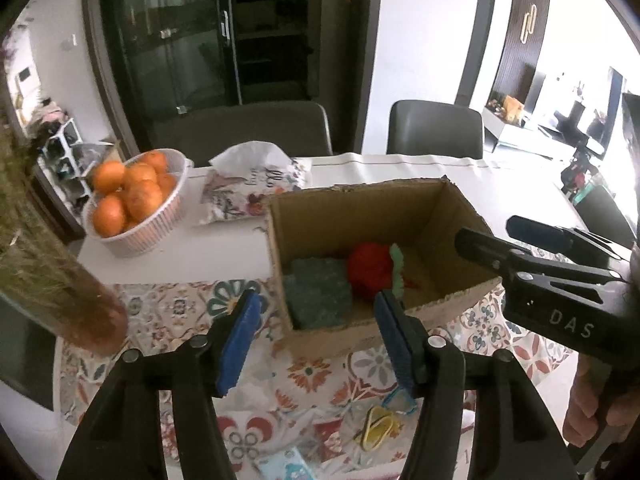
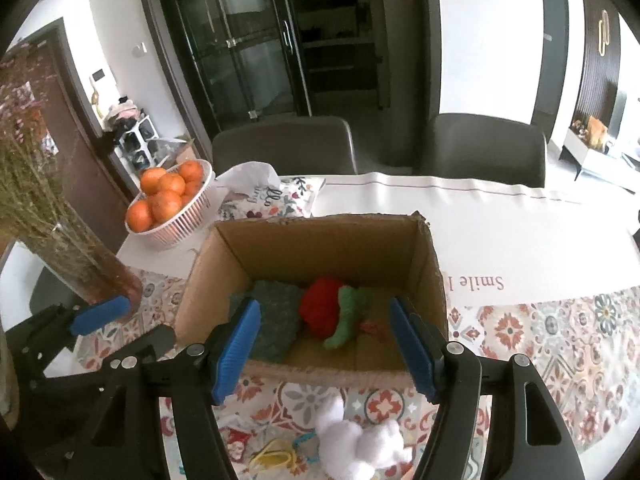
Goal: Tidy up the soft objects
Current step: 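Open both tools to drop the glove and red toy into the box, then withdraw both tools from the box toward the remaining items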
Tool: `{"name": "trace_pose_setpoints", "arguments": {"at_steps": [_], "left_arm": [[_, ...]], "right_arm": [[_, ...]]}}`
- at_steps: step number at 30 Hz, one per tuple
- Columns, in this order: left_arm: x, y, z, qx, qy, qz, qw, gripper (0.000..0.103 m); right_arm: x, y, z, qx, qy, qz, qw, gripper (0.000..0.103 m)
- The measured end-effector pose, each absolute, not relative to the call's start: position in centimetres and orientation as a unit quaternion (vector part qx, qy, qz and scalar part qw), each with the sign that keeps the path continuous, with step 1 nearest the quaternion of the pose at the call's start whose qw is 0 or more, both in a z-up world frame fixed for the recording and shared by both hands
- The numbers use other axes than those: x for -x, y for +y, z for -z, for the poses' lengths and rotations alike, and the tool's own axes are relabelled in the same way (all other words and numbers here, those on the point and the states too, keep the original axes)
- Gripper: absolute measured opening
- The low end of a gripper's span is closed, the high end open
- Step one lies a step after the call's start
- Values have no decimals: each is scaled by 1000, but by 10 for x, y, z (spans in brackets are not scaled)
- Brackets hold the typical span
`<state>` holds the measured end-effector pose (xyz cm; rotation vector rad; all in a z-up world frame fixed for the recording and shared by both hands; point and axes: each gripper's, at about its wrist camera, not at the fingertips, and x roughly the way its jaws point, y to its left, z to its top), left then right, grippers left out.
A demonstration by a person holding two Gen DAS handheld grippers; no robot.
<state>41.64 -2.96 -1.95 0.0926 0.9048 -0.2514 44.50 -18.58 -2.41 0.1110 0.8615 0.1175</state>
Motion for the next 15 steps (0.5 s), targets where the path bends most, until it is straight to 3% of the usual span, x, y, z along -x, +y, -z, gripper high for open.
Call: {"name": "trace_pose_setpoints", "arguments": {"at_steps": [15], "left_arm": [[-349, 5, 13, -61, 411, 76, 906, 67]], "right_arm": [[-373, -149, 12, -21, 387, -68, 919, 70]]}}
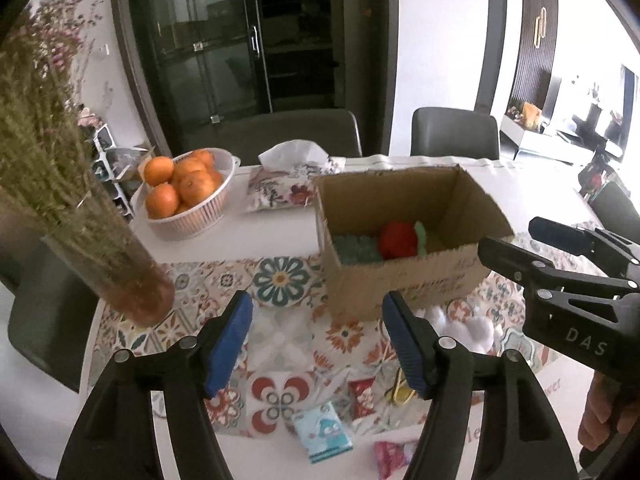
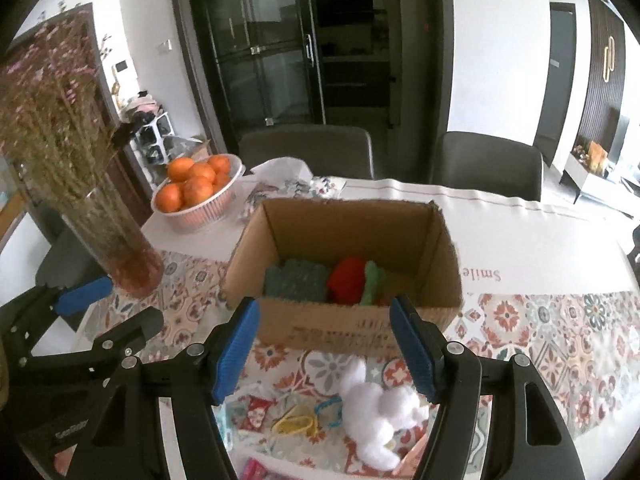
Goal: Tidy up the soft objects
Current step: 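Withdraw both tools from the box toward the remaining items, then grasp the blue tissue pack with the left tool while the right tool grasps the yellow clip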
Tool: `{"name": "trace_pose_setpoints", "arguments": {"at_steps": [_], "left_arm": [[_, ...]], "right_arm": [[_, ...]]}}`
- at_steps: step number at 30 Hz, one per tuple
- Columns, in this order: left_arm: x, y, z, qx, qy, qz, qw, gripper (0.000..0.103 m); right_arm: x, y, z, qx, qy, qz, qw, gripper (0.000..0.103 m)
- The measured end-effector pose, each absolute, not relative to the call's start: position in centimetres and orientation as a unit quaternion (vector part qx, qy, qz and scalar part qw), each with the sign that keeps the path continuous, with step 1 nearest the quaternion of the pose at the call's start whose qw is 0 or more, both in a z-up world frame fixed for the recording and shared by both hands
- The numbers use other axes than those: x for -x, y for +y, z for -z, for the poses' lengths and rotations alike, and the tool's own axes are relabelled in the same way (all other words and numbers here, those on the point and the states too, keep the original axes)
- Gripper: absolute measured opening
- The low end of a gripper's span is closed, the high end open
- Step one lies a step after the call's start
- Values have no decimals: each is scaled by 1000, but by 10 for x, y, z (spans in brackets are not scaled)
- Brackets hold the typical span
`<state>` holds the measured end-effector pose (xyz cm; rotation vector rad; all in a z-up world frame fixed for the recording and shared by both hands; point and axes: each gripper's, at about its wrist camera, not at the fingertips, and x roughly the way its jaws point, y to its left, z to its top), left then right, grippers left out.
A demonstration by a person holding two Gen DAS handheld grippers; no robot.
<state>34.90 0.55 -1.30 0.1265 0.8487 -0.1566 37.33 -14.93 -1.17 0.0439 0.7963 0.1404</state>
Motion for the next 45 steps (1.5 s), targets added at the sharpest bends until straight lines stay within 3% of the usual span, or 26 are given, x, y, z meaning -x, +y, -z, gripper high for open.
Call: {"name": "trace_pose_setpoints", "arguments": {"at_steps": [21, 45], "left_arm": [[-297, 31, 91, -49, 496, 43, 866, 70], [-302, 31, 174, -33, 579, 55, 813, 70]], "right_arm": [[-333, -123, 81, 1, 458, -96, 884, 72], [-345, -120, 185, -3, 571, -140, 809, 73]]}}
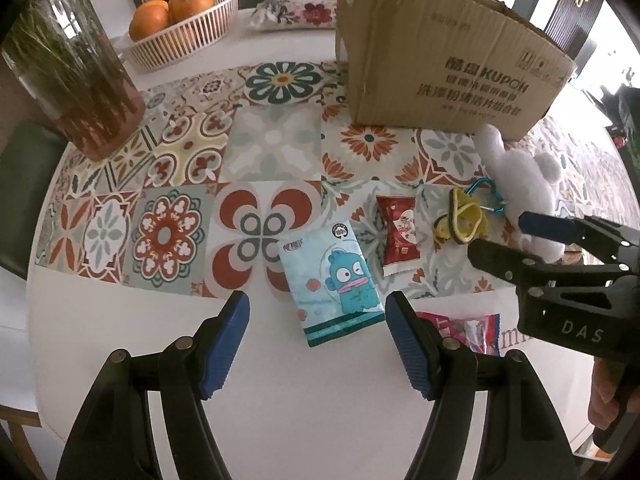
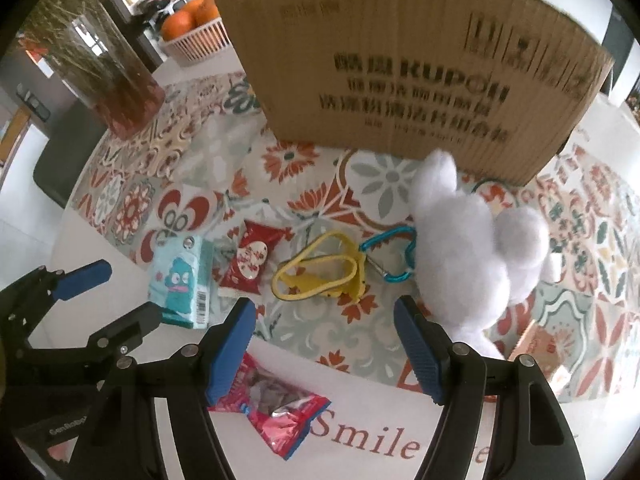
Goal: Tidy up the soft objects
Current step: 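Grasp the blue tissue pack with the left tool while the right tool grasps the yellow clip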
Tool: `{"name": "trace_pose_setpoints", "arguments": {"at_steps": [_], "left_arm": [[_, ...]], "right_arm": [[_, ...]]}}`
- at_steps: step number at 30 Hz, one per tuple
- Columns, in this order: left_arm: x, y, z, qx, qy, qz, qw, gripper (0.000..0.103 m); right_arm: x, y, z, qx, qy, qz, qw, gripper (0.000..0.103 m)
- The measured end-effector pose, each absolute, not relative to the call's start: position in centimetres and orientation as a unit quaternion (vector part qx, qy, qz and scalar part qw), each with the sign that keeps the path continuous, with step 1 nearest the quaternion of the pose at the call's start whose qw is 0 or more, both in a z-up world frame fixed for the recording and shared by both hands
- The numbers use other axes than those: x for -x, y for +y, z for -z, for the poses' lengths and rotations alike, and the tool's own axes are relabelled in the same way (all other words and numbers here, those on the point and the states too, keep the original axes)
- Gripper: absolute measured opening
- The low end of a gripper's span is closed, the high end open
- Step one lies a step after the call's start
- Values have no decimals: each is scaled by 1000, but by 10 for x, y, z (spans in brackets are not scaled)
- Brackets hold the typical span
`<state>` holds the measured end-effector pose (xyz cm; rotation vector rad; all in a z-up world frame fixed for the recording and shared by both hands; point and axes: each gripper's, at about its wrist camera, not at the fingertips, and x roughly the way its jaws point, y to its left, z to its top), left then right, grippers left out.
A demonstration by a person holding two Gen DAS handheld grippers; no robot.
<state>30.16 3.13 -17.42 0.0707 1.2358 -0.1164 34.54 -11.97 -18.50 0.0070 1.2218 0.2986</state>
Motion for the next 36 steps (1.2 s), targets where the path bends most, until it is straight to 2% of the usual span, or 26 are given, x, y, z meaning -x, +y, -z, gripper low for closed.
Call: {"name": "trace_pose_setpoints", "arguments": {"at_steps": [22, 25, 27, 31, 36], "left_arm": [[-336, 36, 217, 8, 614, 59, 787, 69], [-338, 35, 220, 12, 616, 61, 785, 65], [-340, 36, 222, 23, 618, 65, 783, 59], [-341, 35, 224, 25, 615, 65, 786, 58], [-340, 33, 223, 27, 612, 67, 787, 57]], "right_arm": [[-378, -111, 221, -16, 604, -140, 785, 73], [-377, -109, 221, -5, 599, -137, 789, 73], [-377, -108, 222, -1, 597, -135, 790, 71], [-376, -109, 221, -8, 590, -136, 796, 58], [-372, -108, 219, -7, 586, -141, 798, 58]]}}
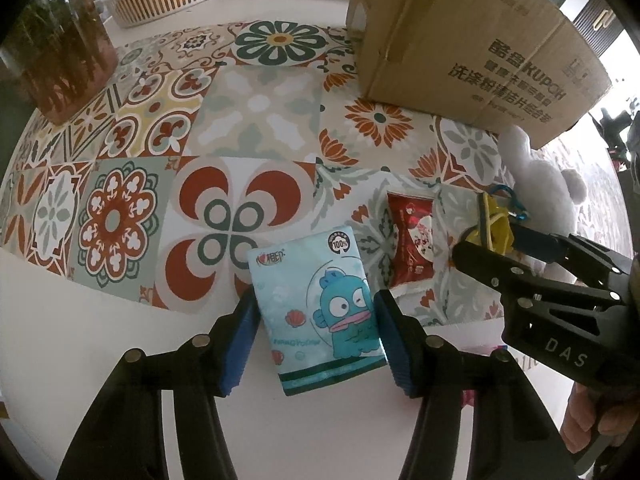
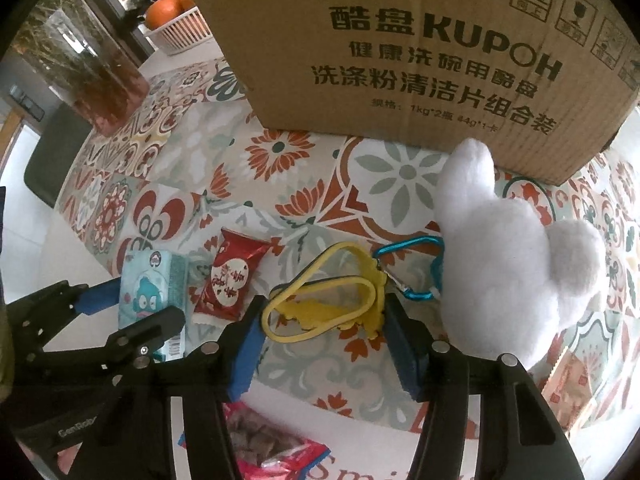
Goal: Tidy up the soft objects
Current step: 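Grasp the blue tissue pack with the left tool while the right tool grasps the yellow clip, then lift the tissue pack and yellow clip and carry both over the cardboard box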
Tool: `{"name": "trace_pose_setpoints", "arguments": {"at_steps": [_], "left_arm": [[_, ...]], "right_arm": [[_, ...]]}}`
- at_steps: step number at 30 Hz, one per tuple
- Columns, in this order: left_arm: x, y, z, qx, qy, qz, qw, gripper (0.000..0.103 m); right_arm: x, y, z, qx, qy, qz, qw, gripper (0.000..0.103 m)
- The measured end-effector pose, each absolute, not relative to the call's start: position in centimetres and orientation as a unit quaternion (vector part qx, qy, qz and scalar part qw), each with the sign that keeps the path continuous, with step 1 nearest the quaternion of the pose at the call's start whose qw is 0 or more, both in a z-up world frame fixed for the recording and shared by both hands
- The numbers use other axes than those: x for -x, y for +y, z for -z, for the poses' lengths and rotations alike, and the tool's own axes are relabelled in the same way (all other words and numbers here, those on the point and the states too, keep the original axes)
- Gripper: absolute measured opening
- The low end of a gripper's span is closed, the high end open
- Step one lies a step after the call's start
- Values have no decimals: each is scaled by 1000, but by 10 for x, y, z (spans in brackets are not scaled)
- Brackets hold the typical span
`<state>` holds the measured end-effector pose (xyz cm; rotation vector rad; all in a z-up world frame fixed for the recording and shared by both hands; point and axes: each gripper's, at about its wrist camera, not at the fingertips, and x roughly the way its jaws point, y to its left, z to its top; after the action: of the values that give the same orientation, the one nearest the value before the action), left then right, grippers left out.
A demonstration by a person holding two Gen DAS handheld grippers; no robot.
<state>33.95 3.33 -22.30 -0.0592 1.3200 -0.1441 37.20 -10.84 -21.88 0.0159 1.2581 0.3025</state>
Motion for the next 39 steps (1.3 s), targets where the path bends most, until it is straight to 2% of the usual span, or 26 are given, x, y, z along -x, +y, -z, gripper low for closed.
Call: {"name": "trace_pose_setpoints", "arguments": {"at_steps": [18, 39], "left_arm": [[-303, 24, 170, 5, 561, 68, 825, 57], [-297, 1, 86, -32, 462, 89, 882, 57]], "right_arm": [[-339, -128, 184, -44, 557, -132, 819, 58], [-313, -149, 100, -37, 457, -93, 884, 58]]}}
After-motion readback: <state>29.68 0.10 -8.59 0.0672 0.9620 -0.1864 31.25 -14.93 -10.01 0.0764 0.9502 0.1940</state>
